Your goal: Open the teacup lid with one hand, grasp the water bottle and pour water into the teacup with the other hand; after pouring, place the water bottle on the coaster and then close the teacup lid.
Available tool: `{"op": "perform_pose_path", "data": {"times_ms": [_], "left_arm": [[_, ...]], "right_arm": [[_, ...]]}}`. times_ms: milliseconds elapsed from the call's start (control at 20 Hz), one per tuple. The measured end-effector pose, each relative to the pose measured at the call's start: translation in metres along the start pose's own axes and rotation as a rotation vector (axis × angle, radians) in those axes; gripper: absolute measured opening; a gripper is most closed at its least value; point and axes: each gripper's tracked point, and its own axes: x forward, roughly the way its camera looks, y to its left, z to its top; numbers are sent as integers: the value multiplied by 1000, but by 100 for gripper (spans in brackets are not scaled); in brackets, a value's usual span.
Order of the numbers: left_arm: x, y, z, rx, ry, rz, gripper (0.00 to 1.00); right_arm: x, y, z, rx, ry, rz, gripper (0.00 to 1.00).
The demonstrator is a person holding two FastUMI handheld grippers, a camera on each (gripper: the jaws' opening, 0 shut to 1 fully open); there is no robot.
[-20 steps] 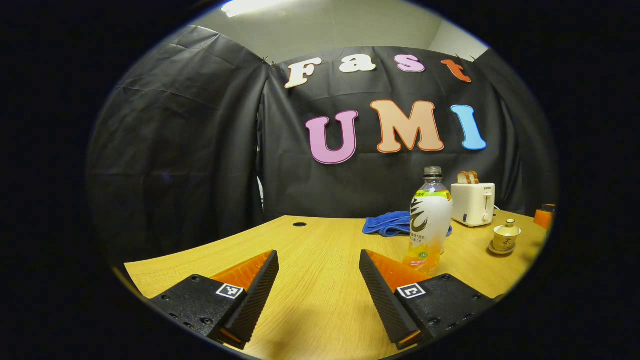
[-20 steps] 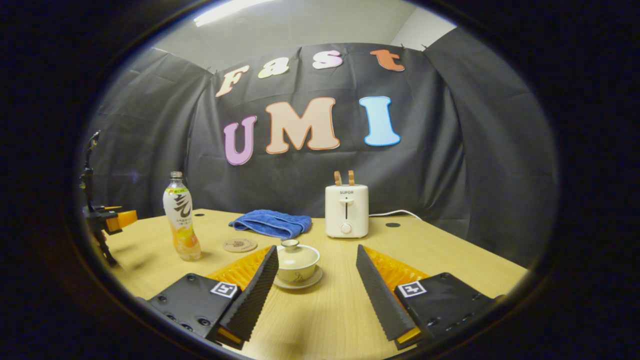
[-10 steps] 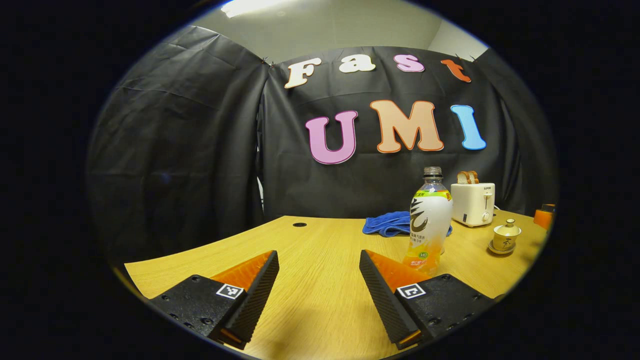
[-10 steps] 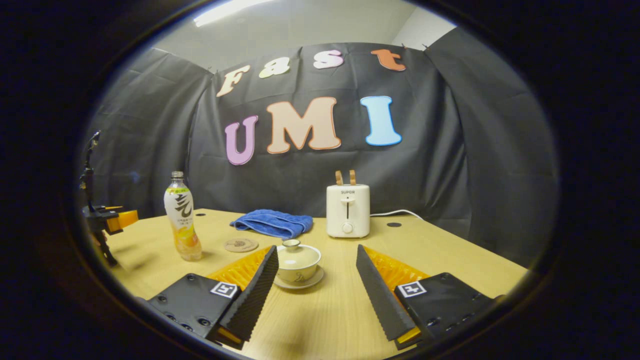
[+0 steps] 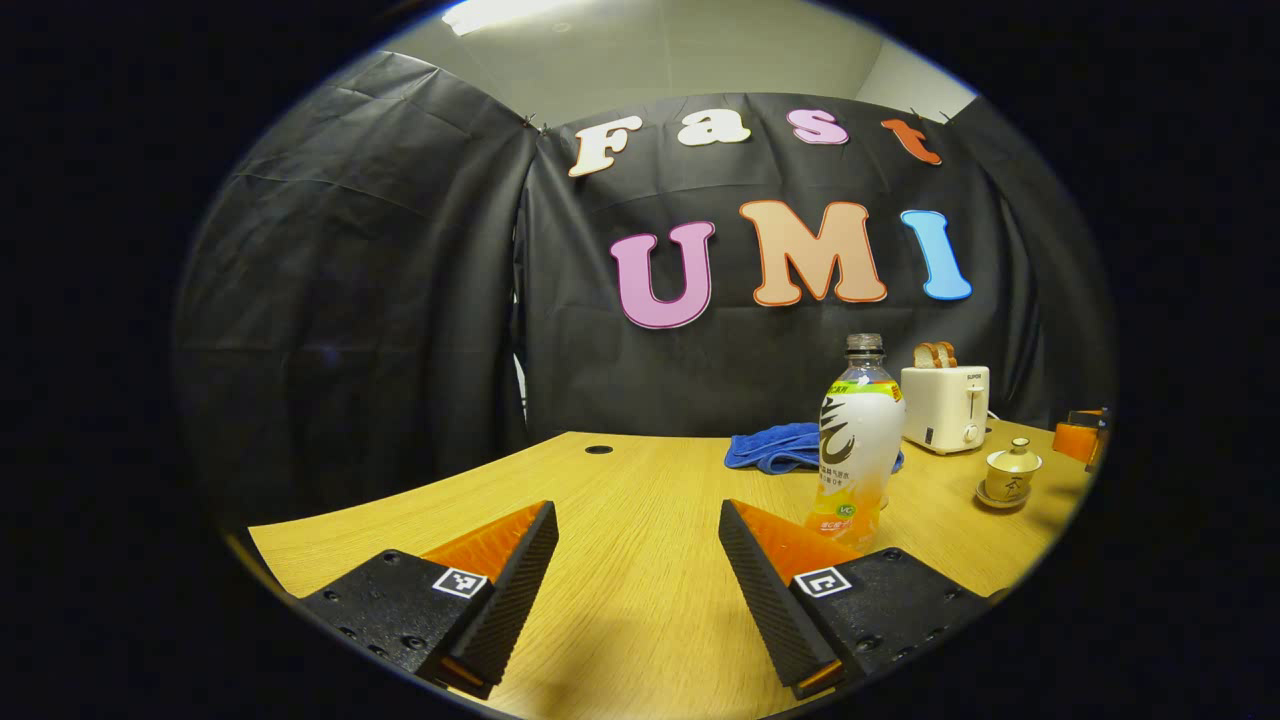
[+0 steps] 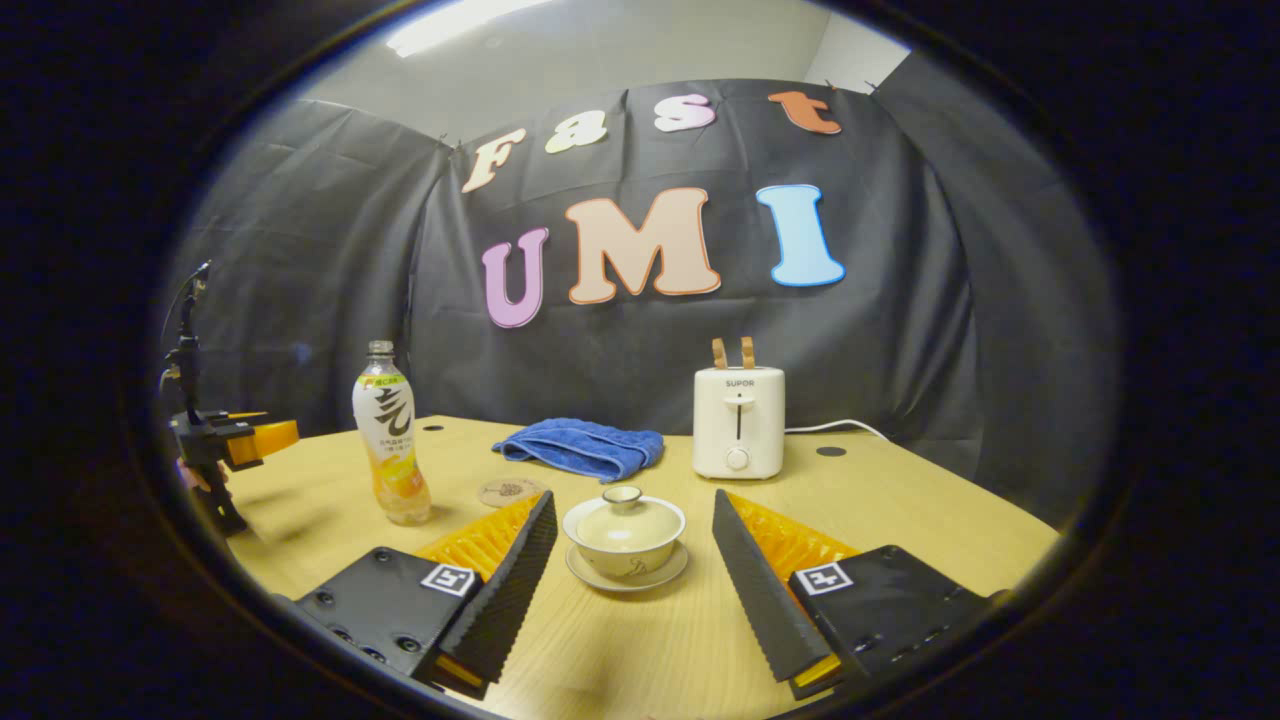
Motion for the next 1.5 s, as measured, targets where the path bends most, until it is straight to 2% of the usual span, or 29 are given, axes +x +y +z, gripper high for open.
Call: {"op": "perform_pose_path", "data": {"times_ms": [350, 650, 950, 1050, 1150, 1200, 1350, 1500], "left_arm": [[0, 0, 0, -1, 0, -1, 95], [-1, 0, 0, -1, 0, -1, 95], [0, -1, 0, -1, 1, -1, 95], [0, -1, 1, -1, 1, -1, 95], [-1, -1, 0, -1, 1, -1, 95], [-1, -1, 0, -1, 1, -1, 95], [-1, -1, 0, -2, 1, -1, 95], [-1, -1, 0, -1, 2, -1, 95]], "right_arm": [[44, 10, -3, 1, 16, 23, 100], [70, 12, -13, -5, 85, 15, 100], [80, 8, -22, -5, 141, -13, 58], [86, 11, -28, -7, 166, 0, 58], [81, 12, -24, -17, 162, 11, 43], [85, 11, -26, -19, 161, 9, 43], [80, 13, -24, -14, 151, 21, 34], [76, 14, -13, -8, 92, 35, 35]]}}
